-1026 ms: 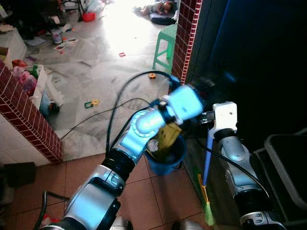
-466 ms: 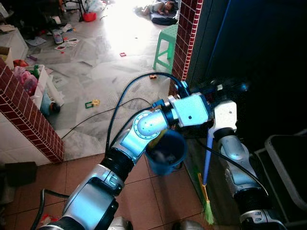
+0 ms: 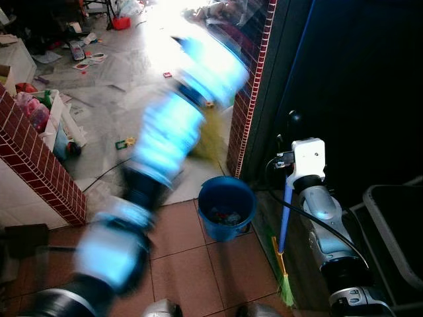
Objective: Sweep floor
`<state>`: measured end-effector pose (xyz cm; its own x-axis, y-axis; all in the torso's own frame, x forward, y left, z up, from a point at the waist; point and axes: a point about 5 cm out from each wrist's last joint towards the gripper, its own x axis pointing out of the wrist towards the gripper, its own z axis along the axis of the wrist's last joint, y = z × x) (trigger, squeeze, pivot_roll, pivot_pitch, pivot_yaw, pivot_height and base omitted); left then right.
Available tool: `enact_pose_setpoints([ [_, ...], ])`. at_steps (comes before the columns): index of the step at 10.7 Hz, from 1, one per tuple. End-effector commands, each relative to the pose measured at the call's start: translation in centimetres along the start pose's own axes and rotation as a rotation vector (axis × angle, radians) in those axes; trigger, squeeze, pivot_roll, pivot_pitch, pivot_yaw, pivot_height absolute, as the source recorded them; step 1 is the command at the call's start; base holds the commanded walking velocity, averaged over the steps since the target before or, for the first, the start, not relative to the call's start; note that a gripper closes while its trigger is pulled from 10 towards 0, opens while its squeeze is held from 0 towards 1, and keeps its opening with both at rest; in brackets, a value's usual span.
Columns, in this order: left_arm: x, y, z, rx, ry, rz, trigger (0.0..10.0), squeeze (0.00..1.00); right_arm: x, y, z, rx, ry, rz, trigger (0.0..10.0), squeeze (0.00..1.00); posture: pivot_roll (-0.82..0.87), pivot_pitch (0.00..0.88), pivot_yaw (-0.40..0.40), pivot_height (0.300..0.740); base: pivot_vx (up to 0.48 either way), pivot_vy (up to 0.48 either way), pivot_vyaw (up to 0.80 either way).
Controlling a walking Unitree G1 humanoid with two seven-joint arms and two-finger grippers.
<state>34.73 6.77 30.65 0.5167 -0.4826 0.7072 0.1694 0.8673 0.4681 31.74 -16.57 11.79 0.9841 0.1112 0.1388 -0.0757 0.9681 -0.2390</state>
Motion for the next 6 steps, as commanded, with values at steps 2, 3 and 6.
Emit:
enact_pose_setpoints([
  [2,-0.7,2.9,-0.6,0.083,0.046,0.101,10.0,0.0,0.7,0.2,1.2,-0.014,-0.058,0.002,10.0,0.0,-0.05,0.0,0.006,0.74,0.0,0.0,0.0],
  [3,-3.9,3.6,-3.9,0.013,0.238,0.216,10.0,0.0,0.8,0.2,1.2,-0.01,-0.058,0.005,10.0,0.0,-0.05,0.0,0.006,0.74,0.0,0.0,0.0],
  [6,-12.7,2.3,-10.1,-0.038,0.66,0.449,10.0,0.0,0.6,0.4,1.1,0.005,-0.055,0.011,10.0,0.0,-0.06,0.0,0.0,0.74,0.0,0.0,0.0],
])
